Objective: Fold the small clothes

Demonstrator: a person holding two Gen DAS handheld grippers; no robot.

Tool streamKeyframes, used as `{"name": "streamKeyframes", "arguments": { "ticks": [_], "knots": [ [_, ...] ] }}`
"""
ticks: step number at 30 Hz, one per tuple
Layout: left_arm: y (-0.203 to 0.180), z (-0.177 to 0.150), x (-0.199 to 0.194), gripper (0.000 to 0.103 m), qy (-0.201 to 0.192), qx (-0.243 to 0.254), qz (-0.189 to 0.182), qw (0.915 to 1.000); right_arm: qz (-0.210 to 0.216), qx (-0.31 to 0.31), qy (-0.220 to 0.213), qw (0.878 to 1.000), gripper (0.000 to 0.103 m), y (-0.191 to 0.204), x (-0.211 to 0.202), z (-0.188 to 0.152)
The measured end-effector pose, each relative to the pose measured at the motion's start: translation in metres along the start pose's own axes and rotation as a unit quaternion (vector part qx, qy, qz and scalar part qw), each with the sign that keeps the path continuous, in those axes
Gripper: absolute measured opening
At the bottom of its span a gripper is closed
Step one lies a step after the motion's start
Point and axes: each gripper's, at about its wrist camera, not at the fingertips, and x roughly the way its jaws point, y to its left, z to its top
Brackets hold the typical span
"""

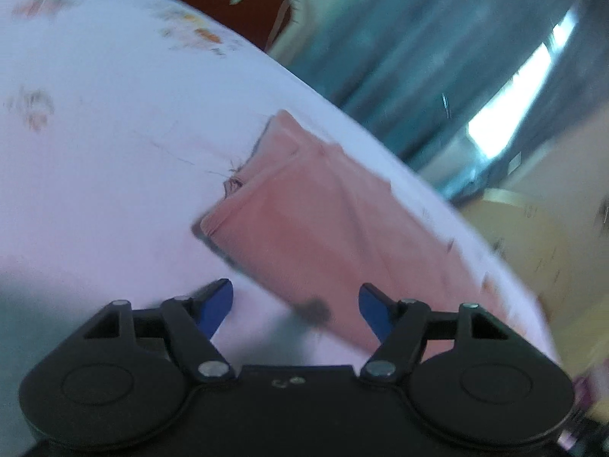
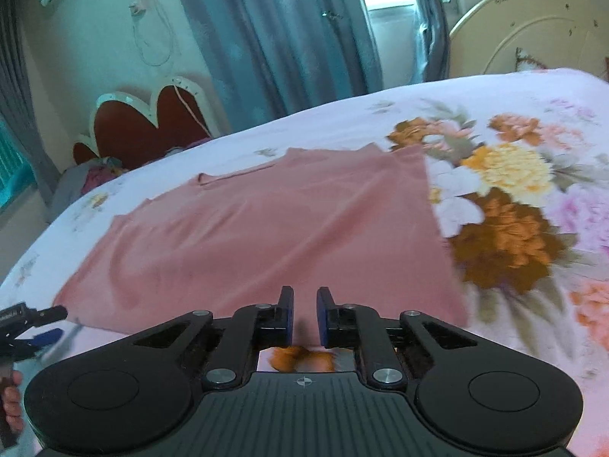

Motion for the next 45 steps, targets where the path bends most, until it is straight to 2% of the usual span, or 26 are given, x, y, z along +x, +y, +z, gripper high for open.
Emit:
{"name": "streamKeyframes", "arguments": {
  "ticks": [2, 7, 8, 9, 11, 12, 13, 14, 16, 17, 20, 22, 23, 24, 26, 28, 32, 35, 37, 40, 45],
  "knots": [
    [0.002, 0.006, 0.011, 0.071, -0.009, -0.027, -0.011, 0.9995, 0.007, 0.003, 0.005, 1.0, 0.013, 0.006, 0.013, 0.006],
    [-0.002, 0.018, 0.039, 0.071, -0.031, -0.041, -0.018, 0.9985, 0.027, 0.017, 0.023, 0.999, 0.013, 0.019, 0.05, 0.025],
    [-0.002, 0.02, 0.043, 0.071, -0.037, -0.046, -0.02, 0.998, 0.031, 0.019, 0.027, 0.999, 0.009, 0.022, 0.059, 0.029],
    [-0.003, 0.023, 0.049, 0.071, -0.042, -0.049, -0.023, 0.9976, 0.035, 0.018, 0.031, 0.999, 0.0, 0.026, 0.067, 0.032],
    [-0.004, 0.027, 0.055, 0.068, -0.05, -0.053, -0.024, 0.9971, 0.042, 0.013, 0.038, 0.998, 0.0, 0.036, 0.083, 0.039],
    [-0.004, 0.031, 0.061, 0.061, -0.053, -0.057, -0.023, 0.9967, 0.045, 0.009, 0.04, 0.998, 0.0, 0.042, 0.091, 0.043],
    [-0.002, 0.034, 0.065, 0.047, -0.054, -0.061, -0.02, 0.9965, 0.047, 0.005, 0.043, 0.998, 0.0, 0.047, 0.097, 0.046],
    [0.002, 0.038, 0.069, 0.04, -0.05, -0.066, -0.017, 0.9964, 0.048, 0.003, 0.047, 0.998, 0.0, 0.052, 0.104, 0.048],
    [0.01, 0.044, 0.077, 0.015, -0.042, -0.086, -0.013, 0.9953, 0.049, -0.002, 0.055, 0.997, 0.0, 0.062, 0.118, 0.053],
    [0.013, 0.047, 0.08, 0.01, -0.037, -0.096, -0.015, 0.9946, 0.051, -0.006, 0.058, 0.997, 0.0, 0.067, 0.124, 0.056],
    [0.014, 0.049, 0.072, 0.008, -0.042, -0.115, -0.04, 0.9917, 0.061, -0.022, 0.064, 0.996, 0.0, 0.083, 0.137, 0.061],
    [0.005, 0.048, 0.06, 0.008, -0.06, -0.099, -0.059, 0.9915, 0.067, -0.037, 0.064, 0.995, 0.0, 0.093, 0.144, 0.06],
    [0.002, 0.048, 0.059, 0.008, -0.061, -0.09, -0.058, 0.9923, 0.064, -0.043, 0.073, 0.994, 0.0, 0.095, 0.151, 0.056],
    [0.002, 0.046, 0.063, 0.008, -0.05, -0.086, -0.045, 0.994, 0.043, -0.052, 0.096, 0.993, 0.0, 0.097, 0.163, 0.05],
    [0.008, 0.046, 0.073, 0.008, -0.019, -0.098, -0.011, 0.995, 0.047, -0.035, 0.091, 0.994, 0.0, 0.091, 0.169, 0.045],
    [0.007, 0.046, 0.069, 0.008, -0.027, -0.1, -0.022, 0.9944, 0.05, -0.026, 0.095, 0.994, 0.0, 0.088, 0.168, 0.047],
    [-0.032, 0.051, 0.057, 0.008, -0.043, -0.053, -0.048, 0.9965, 0.063, -0.021, 0.098, 0.993, 0.0, 0.078, 0.168, 0.047],
    [-0.086, 0.049, 0.051, 0.008, -0.045, 0.012, -0.078, 0.9959, 0.077, -0.017, 0.102, 0.992, 0.0, 0.071, 0.167, 0.051],
    [-0.125, 0.043, 0.049, 0.008, -0.034, 0.056, -0.096, 0.9933, 0.083, 0.005, 0.088, 0.993, 0.0, 0.062, 0.157, 0.059],
    [-0.189, 0.026, 0.054, 0.008, -0.011, 0.114, -0.125, 0.9856, 0.087, 0.053, 0.051, 0.994, 0.0, 0.019, 0.126, 0.072],
    [-0.283, -0.032, 0.081, 0.008, 0.047, 0.193, -0.155, 0.9678, 0.036, 0.111, -0.01, 0.993, 0.0, -0.085, 0.053, 0.088]
  ]
}}
